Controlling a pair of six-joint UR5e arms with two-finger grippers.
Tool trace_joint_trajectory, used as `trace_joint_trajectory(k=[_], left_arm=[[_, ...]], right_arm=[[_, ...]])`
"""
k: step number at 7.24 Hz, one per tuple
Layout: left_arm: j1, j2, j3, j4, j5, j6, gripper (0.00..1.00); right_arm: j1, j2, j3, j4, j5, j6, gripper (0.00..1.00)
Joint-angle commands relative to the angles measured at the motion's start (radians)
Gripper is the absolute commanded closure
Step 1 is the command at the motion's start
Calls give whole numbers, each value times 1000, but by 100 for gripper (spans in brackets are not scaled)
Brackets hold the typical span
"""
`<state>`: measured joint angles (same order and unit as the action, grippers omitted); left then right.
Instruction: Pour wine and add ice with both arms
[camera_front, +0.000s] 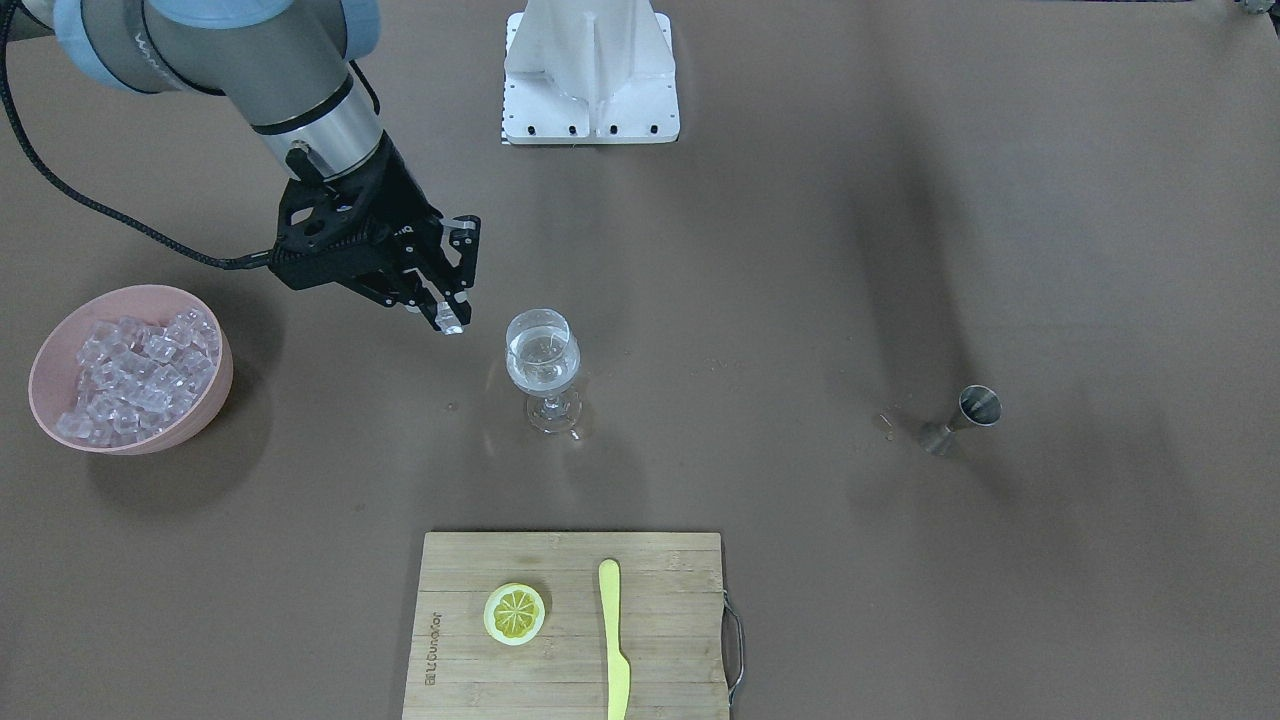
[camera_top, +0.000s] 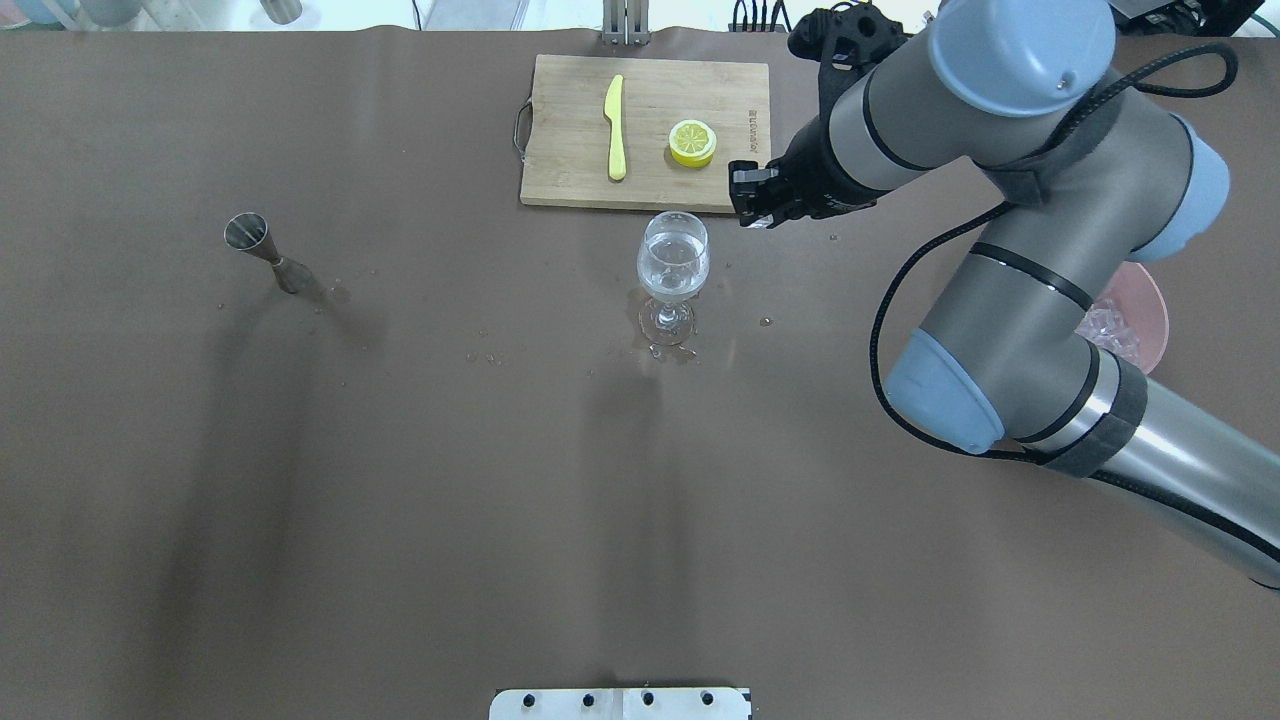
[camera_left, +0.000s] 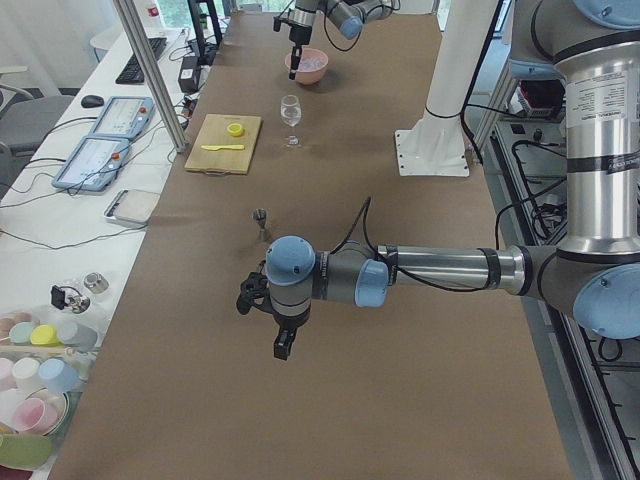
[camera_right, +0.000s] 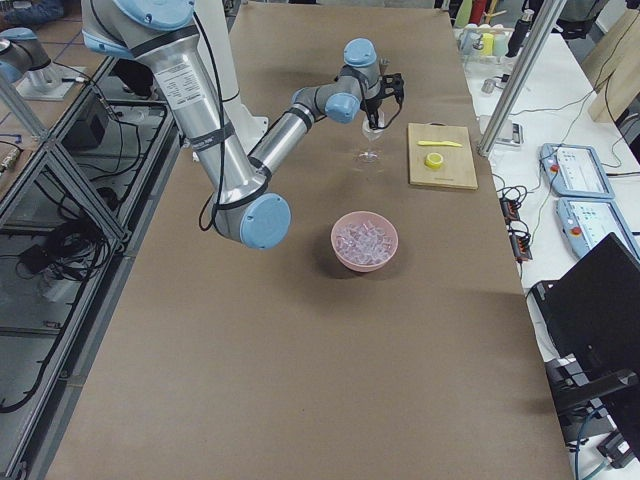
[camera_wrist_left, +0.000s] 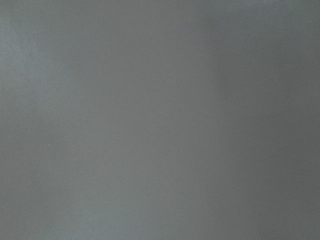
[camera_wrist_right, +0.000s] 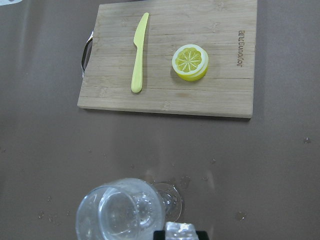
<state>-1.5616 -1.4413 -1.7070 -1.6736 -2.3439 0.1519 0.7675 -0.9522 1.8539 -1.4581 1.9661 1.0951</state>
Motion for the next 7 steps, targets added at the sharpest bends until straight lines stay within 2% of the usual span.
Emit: trace_joint_trajectory(k=[1, 4, 7], left_arm=[[0, 1, 1, 0, 0, 0, 2], [0, -1, 4, 0, 0, 0, 2], [0, -1, 4, 0, 0, 0, 2]], right_arm=[[-42, 59, -11, -44, -61, 55, 100], [-60, 147, -100, -45, -110, 98, 100], [-83, 147, -102, -53, -131, 98, 100]])
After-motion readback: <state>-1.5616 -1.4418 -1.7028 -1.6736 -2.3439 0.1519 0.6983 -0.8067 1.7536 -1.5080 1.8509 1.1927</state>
